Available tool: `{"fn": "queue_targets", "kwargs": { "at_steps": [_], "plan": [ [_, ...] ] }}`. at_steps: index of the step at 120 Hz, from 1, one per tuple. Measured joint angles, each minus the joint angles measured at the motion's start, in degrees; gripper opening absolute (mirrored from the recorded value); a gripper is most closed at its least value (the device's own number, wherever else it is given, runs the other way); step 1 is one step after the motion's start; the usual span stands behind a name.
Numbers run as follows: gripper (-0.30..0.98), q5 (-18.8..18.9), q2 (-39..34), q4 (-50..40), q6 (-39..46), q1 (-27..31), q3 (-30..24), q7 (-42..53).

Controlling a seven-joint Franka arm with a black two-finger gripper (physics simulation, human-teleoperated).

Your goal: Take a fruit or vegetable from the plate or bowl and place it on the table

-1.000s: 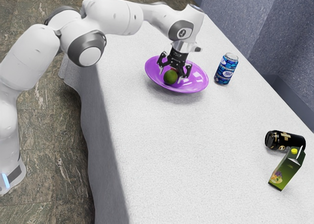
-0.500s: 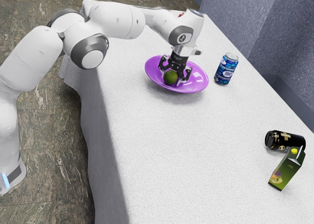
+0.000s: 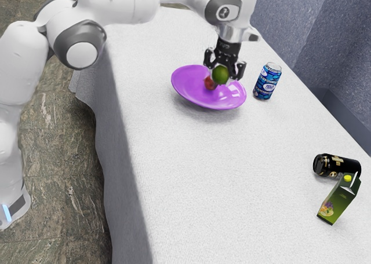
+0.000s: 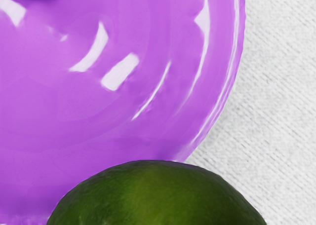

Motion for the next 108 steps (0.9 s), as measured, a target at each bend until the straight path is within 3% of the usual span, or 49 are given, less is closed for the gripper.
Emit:
{"fn": "queue_targets", "kwargs": {
  "at_steps": [8,18,26,37,54,78,108],
  "plan": [
    [0.28,0.4,-0.1,-0.2,-0.5,-6.4,-0.5,-0.5],
    [0.28,0.6,2.9,2.8,-0.8,-8.5,-1.0,-1.1],
    [0.28,0.7,5.9,6.0,-1.0,-8.8,-1.2,-1.4],
    [0.48,-0.4,7.0,6.9,-0.5,-8.8,-1.3,-1.9],
    [0.61,-1.8,7.4,7.0,0.3,-8.7,-1.3,-2.4],
    [0.67,-0.7,6.9,7.0,1.2,-8.9,-2.5,0.5],
    [0.68,-5.9,7.5,6.2,3.6,-8.4,-3.4,5.7]
  ]
}}
